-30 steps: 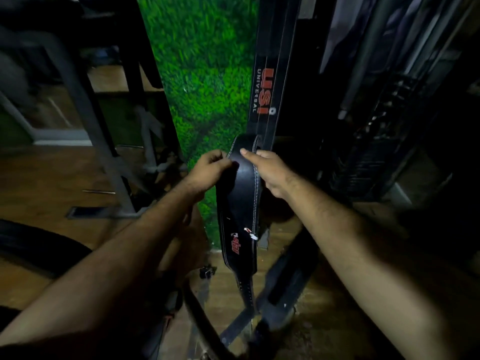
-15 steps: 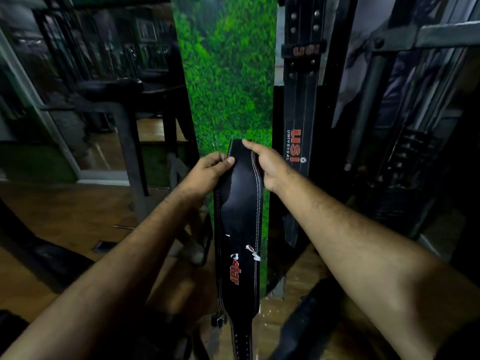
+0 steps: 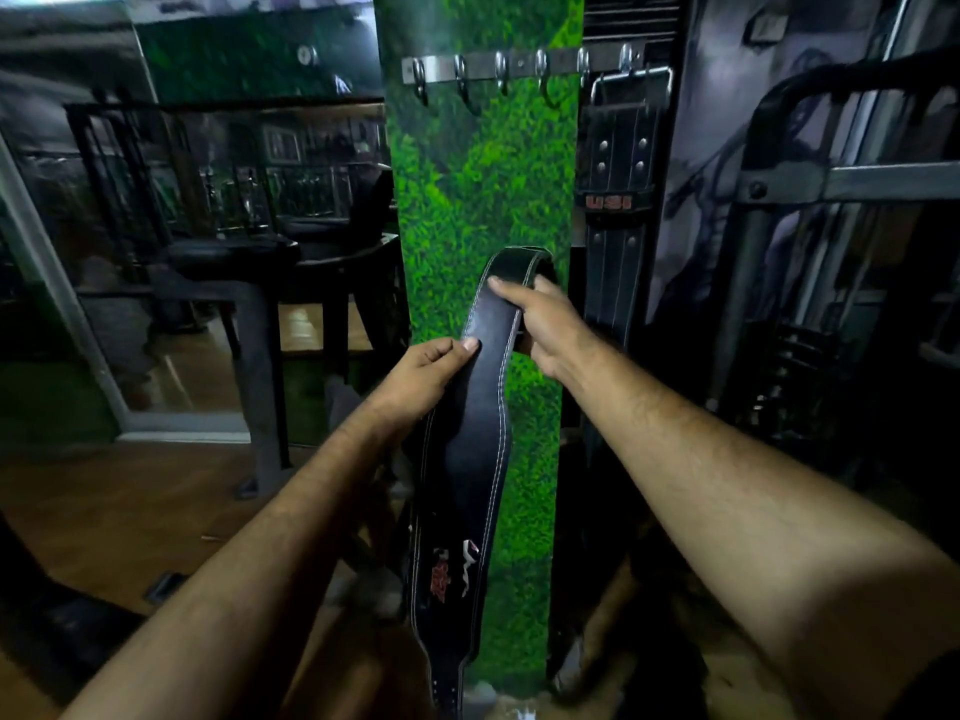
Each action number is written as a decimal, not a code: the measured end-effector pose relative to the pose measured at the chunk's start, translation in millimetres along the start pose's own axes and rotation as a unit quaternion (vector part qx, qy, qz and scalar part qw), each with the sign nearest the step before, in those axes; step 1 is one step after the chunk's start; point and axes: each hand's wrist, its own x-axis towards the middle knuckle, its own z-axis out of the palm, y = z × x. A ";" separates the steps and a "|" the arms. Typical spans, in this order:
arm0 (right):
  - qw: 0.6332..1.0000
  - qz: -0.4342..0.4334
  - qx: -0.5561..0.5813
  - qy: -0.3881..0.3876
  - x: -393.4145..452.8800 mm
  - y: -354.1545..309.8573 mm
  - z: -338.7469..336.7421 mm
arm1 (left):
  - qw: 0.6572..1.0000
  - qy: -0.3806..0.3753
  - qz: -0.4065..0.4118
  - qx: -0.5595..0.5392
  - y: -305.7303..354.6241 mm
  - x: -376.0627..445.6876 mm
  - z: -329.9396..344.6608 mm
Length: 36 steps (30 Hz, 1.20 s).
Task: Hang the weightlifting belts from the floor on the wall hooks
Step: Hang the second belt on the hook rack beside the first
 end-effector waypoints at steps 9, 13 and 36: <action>0.996 -0.075 0.039 0.038 21.0 -8.8 46.6 | 0.998 -0.010 0.013 -0.054 -9.6 21.6 -30.6; 0.996 -0.086 0.024 0.021 21.8 -9.8 53.6 | 0.999 0.024 -0.002 -0.044 2.8 37.8 -34.3; 0.955 -0.282 0.017 0.088 45.6 -88.0 8.7 | 0.971 0.130 0.199 0.038 48.9 67.9 54.8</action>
